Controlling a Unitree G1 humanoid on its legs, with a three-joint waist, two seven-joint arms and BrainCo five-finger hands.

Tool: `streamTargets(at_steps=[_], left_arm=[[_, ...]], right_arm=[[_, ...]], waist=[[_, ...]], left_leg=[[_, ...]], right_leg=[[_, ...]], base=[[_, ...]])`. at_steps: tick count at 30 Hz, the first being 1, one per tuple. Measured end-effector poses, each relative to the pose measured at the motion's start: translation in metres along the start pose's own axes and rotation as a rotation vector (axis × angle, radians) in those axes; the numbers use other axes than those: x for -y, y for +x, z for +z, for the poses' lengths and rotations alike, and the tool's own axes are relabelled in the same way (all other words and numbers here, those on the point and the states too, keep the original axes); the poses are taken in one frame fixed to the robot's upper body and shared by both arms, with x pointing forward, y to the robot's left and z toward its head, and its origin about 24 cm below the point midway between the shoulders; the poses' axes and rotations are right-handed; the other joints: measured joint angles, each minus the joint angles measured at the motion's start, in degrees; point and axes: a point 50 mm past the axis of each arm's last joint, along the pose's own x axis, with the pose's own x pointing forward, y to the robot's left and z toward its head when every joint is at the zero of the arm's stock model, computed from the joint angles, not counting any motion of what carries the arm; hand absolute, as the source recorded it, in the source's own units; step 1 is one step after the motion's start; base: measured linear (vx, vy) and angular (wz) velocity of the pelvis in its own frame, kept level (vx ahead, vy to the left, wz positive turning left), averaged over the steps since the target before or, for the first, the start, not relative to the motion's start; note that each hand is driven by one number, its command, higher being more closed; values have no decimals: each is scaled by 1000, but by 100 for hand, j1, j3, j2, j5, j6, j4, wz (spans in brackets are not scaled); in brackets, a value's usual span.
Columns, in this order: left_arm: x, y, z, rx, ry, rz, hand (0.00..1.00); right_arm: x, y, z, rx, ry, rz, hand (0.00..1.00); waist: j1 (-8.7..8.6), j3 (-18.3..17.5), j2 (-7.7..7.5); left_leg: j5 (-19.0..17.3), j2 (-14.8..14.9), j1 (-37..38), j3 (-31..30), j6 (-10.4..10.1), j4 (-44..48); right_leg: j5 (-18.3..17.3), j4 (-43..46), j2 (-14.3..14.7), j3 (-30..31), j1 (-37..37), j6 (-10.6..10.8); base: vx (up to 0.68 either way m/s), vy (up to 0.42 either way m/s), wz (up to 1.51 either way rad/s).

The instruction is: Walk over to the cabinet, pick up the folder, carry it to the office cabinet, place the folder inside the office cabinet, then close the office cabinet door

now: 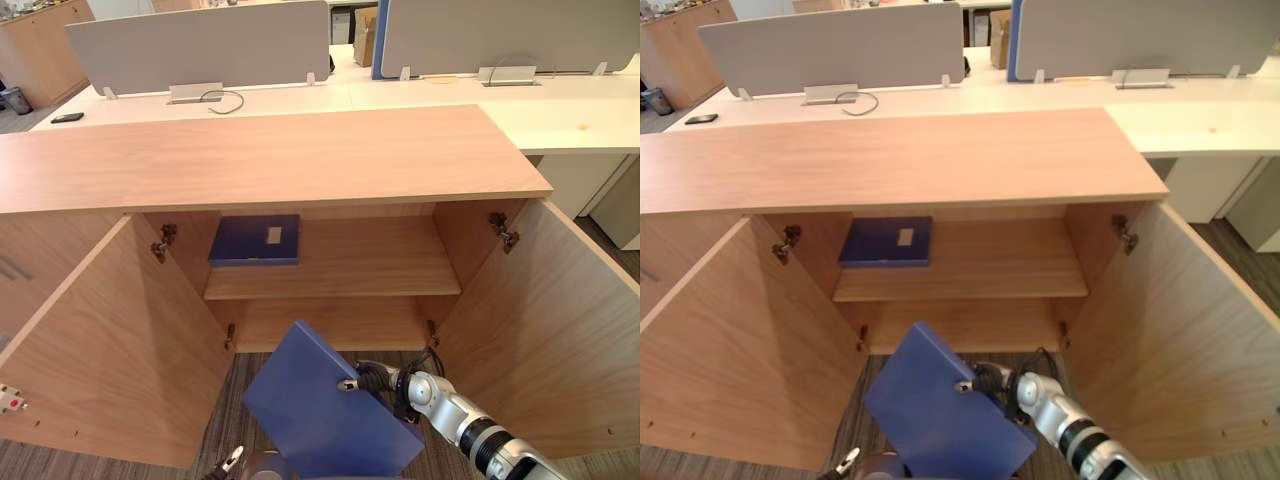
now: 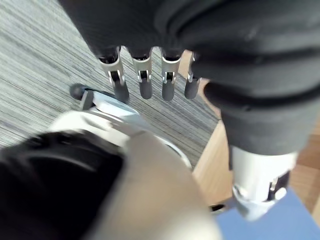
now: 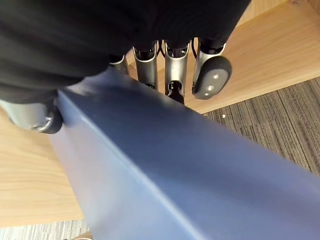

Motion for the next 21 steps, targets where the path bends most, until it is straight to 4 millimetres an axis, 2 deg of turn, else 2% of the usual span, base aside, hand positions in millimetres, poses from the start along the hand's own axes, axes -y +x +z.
streamTargets(at_steps=[1,3,4,5,8,9,12,13,16,17,19,20,21], left_arm=[[-1,0,-1,-5,8,2,0],[-3,-2,-7,-21,32,11,0],[-3,-2,-8,-23,34,15,0],[-3,-2,-9,-26,39,19,0],[-6,-1,0,3,69,44,0],[-5,-1,2,13,73,43,0],[0,0,10,46,127,38,0],[4,2,16,58,165,30,0],[8,3,20,63,225,32,0],[8,3,20,64,228,38,0],[9,3,19,63,228,41,0],[10,3,18,61,238,39,0],[10,3,17,59,245,39,0]], right_arm=[[0,0,-2,-10,14,-4,100],[0,1,-10,-51,73,-32,100],[-1,2,-11,-59,88,-39,100],[-6,3,-14,-76,126,-53,100],[-12,8,-11,-80,180,-67,100],[-13,9,-12,-84,187,-64,100],[-20,10,-18,-117,247,-63,100],[-24,10,-22,-132,287,-70,100],[-30,10,-28,-157,349,-73,100],[-30,9,-32,-170,375,-80,100],[-31,8,-36,-187,403,-84,100],[-29,8,-35,-187,409,-95,100],[-29,9,-35,-185,412,-99,100]], waist=[[6,3,-2],[46,28,14],[59,46,31],[168,90,50],[193,134,-117],[190,105,-155],[183,3,-160],[180,-57,-163],[183,-153,-166],[201,-154,-163],[243,-172,-130],[276,-171,-127],[266,-168,-131]], left_leg=[[-86,-104,-11,-74,-23,-185],[-55,-468,-21,-462,-85,-1400],[59,-503,5,-571,-127,-1723],[567,-565,254,-542,-166,-2005],[417,-781,277,-405,22,-1892],[395,-818,286,-377,17,-1853],[328,-957,385,-231,142,-1892],[299,-1030,381,-191,185,-1934],[296,-1139,516,-145,212,-2133],[317,-1210,694,-125,266,-2276],[343,-1295,1008,-119,321,-2487],[340,-1384,1312,-93,385,-2652],[326,-1420,1417,-92,417,-2692]], right_leg=[[1,1,-51,35,-37,1],[0,-7,-190,270,-190,15],[4,-12,-200,298,-200,59],[33,-63,-231,406,-178,164],[86,-59,-365,517,-97,236],[91,-71,-403,518,-73,288],[115,-290,-561,584,28,425],[108,-354,-618,586,27,529],[66,-380,-734,589,60,630],[-36,-187,-811,628,50,749],[-274,381,-903,702,-78,828],[-595,1524,-1018,811,-488,812],[-662,2022,-1073,790,-694,735]], base=[[16,110,-7],[36,179,-16],[50,159,-36],[112,183,-37],[146,153,-12],[147,128,-6],[198,99,-20],[182,41,-10],[195,40,-12],[148,50,-21],[114,77,-28],[102,111,-27],[99,143,-17]])
